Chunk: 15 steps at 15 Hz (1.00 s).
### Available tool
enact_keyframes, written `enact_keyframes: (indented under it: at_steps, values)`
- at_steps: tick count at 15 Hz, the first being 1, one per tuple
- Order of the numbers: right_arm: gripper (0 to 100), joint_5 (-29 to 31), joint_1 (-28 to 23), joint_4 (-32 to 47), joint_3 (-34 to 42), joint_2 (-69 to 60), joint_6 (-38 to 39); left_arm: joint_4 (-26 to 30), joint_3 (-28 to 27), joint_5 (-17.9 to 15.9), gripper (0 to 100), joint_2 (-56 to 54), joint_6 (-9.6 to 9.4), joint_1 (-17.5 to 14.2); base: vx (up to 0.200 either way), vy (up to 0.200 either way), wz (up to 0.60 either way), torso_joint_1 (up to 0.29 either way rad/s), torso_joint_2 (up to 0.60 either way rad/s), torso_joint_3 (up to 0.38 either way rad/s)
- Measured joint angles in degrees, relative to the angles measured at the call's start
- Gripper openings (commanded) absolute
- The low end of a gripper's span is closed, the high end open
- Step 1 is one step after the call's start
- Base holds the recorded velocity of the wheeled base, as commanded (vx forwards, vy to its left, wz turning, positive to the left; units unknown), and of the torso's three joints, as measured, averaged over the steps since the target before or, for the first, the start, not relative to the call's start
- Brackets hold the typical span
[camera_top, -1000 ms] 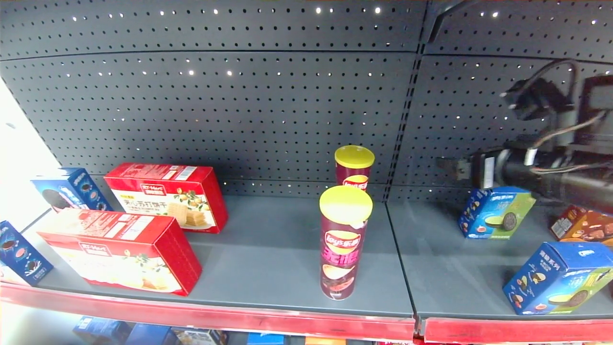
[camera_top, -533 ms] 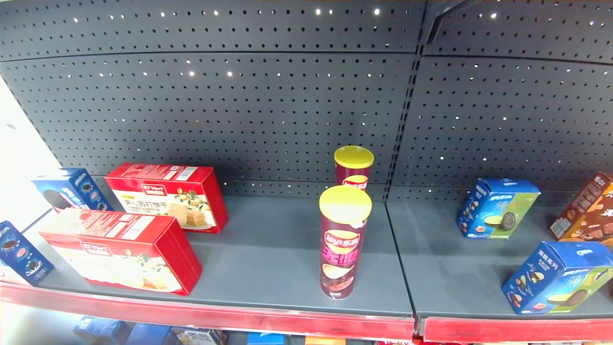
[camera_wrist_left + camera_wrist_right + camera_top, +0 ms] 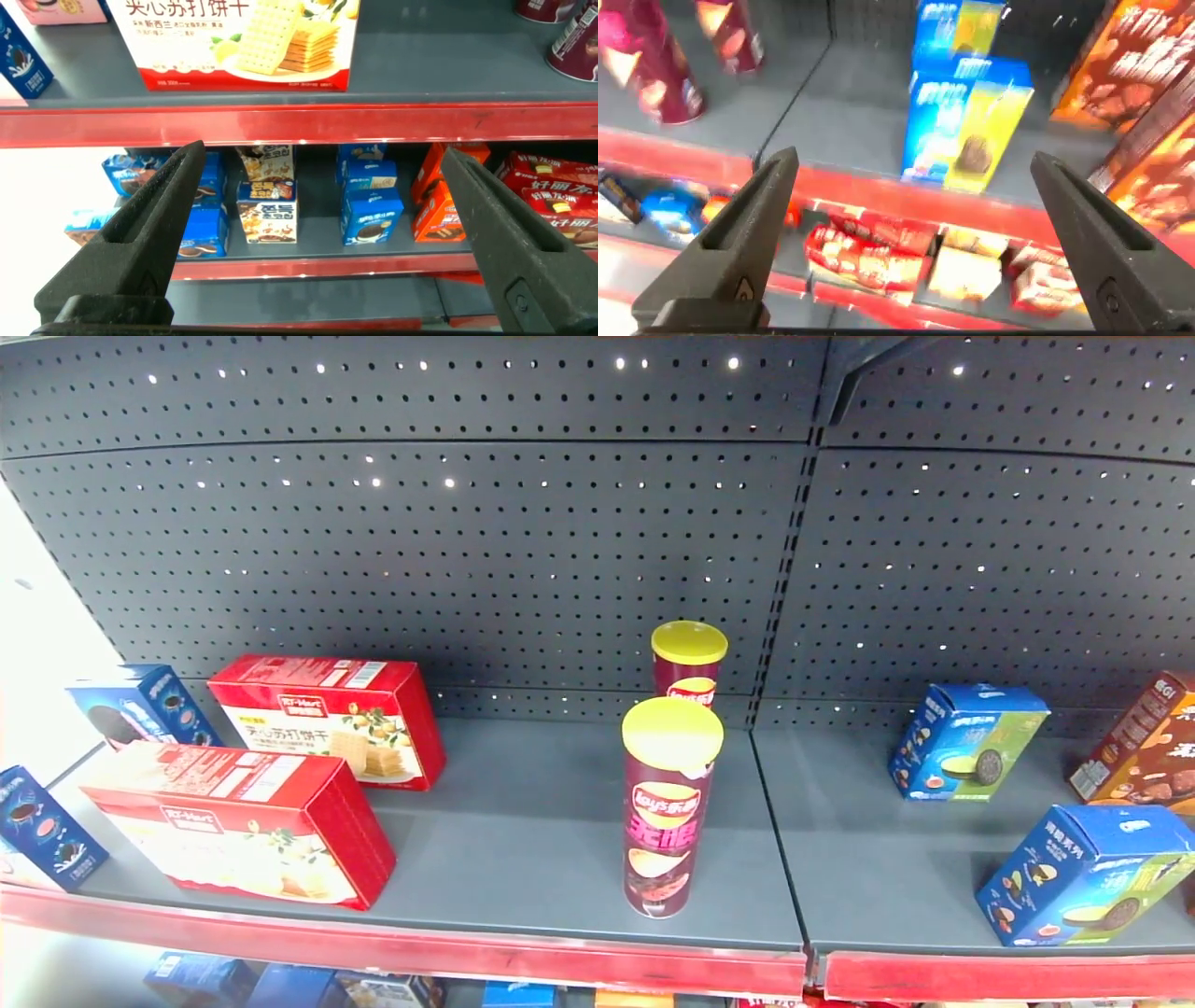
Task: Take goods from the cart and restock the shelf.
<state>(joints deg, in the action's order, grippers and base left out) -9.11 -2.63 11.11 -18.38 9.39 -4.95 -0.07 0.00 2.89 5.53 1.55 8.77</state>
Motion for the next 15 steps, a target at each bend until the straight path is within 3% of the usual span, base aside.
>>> enact_keyframes:
  at_steps: [6, 15]
  values:
    - [100, 0.5, -0.2, -16.9, 15.9, -4.6, -2.1, 0.0, 0.0, 0.0, 100, 0.0, 0.01, 0.0, 0.0, 0.0, 0.0, 0.0, 0.0, 0.0]
    - [100, 1.1, -0.2, -14.7, 18.3, -5.0, -2.4, 0.0, 0.0, 0.0, 100, 0.0, 0.01, 0.0, 0.0, 0.0, 0.0, 0.0, 0.0, 0.0]
